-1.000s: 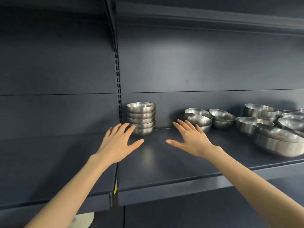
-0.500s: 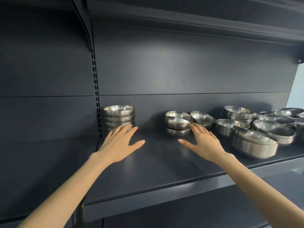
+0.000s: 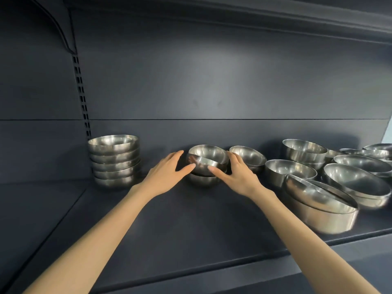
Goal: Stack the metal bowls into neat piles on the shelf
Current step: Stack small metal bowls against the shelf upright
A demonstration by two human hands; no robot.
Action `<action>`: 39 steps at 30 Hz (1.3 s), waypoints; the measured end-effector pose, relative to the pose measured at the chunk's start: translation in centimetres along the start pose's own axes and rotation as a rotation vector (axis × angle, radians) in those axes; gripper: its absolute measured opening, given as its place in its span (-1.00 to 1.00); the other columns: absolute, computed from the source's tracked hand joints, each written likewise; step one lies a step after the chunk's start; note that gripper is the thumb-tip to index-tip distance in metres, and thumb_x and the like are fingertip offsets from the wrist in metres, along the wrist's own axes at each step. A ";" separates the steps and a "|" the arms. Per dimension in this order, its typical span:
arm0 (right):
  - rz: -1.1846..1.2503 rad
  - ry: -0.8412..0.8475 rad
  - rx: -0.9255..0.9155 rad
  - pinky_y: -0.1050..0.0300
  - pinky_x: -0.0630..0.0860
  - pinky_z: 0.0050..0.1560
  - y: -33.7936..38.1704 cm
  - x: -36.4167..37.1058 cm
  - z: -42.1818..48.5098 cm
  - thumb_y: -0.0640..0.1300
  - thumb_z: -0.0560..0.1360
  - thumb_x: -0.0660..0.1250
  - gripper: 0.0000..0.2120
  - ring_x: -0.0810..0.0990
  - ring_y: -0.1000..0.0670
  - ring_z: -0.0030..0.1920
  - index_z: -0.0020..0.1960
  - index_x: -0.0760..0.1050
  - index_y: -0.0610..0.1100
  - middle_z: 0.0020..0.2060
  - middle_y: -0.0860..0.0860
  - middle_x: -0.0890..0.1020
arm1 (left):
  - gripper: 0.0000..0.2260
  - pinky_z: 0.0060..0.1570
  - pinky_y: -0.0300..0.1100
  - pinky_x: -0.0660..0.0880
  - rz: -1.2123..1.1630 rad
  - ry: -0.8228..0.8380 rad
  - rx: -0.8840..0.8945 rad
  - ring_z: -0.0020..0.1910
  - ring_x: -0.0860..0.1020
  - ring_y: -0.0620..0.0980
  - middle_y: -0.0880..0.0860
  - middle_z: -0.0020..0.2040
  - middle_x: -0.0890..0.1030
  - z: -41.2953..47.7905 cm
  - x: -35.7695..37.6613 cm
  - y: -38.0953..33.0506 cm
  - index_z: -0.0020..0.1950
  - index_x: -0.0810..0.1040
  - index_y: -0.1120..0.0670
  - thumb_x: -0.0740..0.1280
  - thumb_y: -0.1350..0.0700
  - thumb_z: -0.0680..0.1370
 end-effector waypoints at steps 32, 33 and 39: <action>0.570 0.171 0.031 0.14 0.35 0.35 -1.0 2.3 4.2 0.30 0.23 0.43 0.12 0.37 0.02 0.40 0.58 0.02 -0.17 0.49 -0.03 0.26 | -0.76 0.23 -0.23 0.40 -0.626 0.104 -0.060 0.14 0.55 -0.22 -0.11 0.10 0.64 3.6 1.2 3.4 0.12 0.56 -0.12 0.33 -0.18 0.51; 0.578 0.195 0.045 0.12 0.35 0.37 -1.1 2.4 4.3 0.32 0.19 0.46 0.17 0.37 0.01 0.41 0.58 0.02 -0.16 0.48 -0.03 0.29 | -0.76 0.21 -0.24 0.40 -0.618 0.108 -0.054 0.14 0.56 -0.21 -0.09 0.08 0.65 3.6 1.1 3.3 0.12 0.57 -0.10 0.33 -0.17 0.52; 0.679 0.211 0.074 0.08 0.36 0.40 -1.8 3.4 4.7 0.25 0.11 0.55 0.19 0.43 0.05 0.36 0.57 0.08 -0.12 0.23 0.09 0.52 | -0.64 0.17 -0.26 0.44 -0.687 0.067 -0.044 0.10 0.59 -0.18 -0.06 0.02 0.67 3.6 1.5 3.0 0.25 0.51 0.03 0.37 -0.08 0.52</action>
Point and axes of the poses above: each hand's wrist, its own z-axis towards the middle knuckle, its own x-axis out of the palm, y = z × x, the point moved 4 cm from there along z, towards the middle knuckle
